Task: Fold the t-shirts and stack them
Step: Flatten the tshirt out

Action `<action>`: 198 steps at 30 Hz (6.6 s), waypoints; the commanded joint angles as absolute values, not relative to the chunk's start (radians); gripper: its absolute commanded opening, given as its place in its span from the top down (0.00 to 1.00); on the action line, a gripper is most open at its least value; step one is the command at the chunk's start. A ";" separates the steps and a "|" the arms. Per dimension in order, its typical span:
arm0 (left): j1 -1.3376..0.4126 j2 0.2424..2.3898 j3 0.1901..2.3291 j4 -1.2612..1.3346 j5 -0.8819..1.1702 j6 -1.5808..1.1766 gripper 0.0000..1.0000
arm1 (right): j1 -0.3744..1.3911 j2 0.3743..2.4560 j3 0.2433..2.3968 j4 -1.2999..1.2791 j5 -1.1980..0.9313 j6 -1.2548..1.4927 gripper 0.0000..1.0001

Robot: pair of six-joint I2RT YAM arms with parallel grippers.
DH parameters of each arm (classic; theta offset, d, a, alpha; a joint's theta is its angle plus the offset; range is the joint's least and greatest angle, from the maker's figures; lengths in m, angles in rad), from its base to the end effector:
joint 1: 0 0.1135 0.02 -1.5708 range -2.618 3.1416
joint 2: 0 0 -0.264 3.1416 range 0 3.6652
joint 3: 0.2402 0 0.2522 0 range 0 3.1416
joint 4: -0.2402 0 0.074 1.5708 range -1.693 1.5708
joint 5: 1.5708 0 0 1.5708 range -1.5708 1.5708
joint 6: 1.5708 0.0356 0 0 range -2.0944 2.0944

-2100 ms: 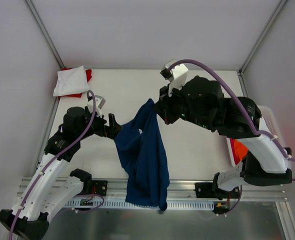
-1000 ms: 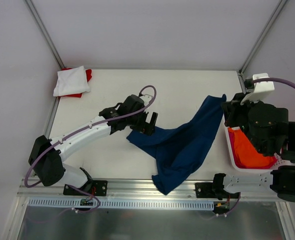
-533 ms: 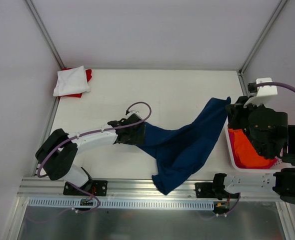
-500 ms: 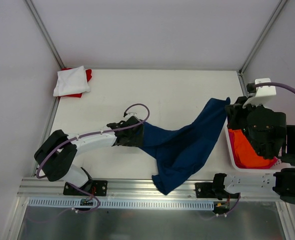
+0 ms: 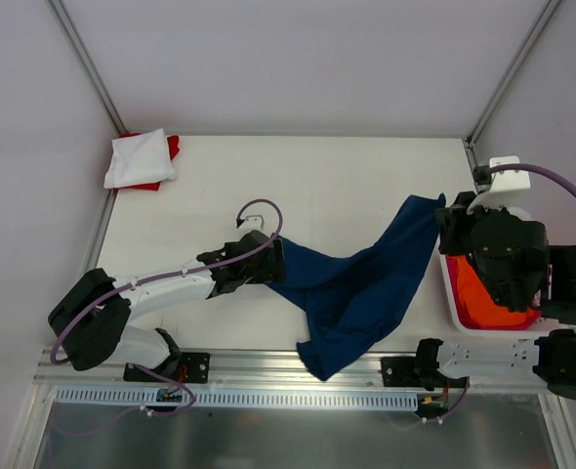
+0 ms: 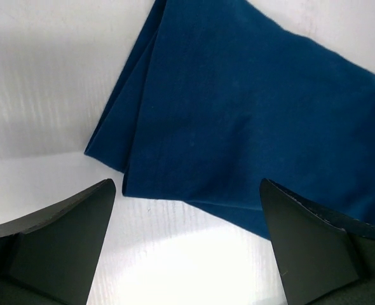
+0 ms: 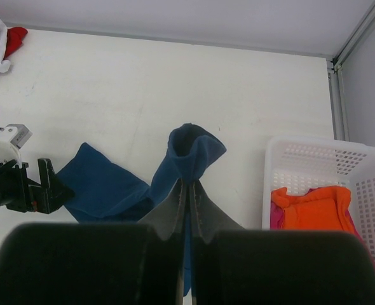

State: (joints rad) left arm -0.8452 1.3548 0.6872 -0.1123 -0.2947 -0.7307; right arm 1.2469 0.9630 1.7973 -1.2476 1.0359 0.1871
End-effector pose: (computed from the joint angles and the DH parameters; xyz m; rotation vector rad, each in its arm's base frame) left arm 0.1867 -0.1950 0.1908 -0.0109 2.3523 -0.4490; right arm 0.0525 0.0601 0.5150 -0.3067 1.7503 -0.0003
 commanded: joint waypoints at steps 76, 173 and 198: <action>-0.893 1.483 0.715 -0.032 -0.367 -0.813 0.53 | 1.192 0.914 1.675 -1.249 1.042 0.244 1.00; -0.873 -0.149 1.218 -0.894 -0.851 -0.219 1.00 | 1.172 0.950 2.191 -0.974 0.189 -0.199 1.00; -0.868 0.092 1.422 -0.873 -0.238 -0.246 1.00 | 1.170 0.818 2.120 -0.901 -0.086 -0.213 1.00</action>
State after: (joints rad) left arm -0.8818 0.0174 1.3861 -0.9417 -0.4213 -0.2806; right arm 1.1732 0.8692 2.1098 -0.9981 -0.0219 -0.1852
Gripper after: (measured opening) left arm 0.018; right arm 0.015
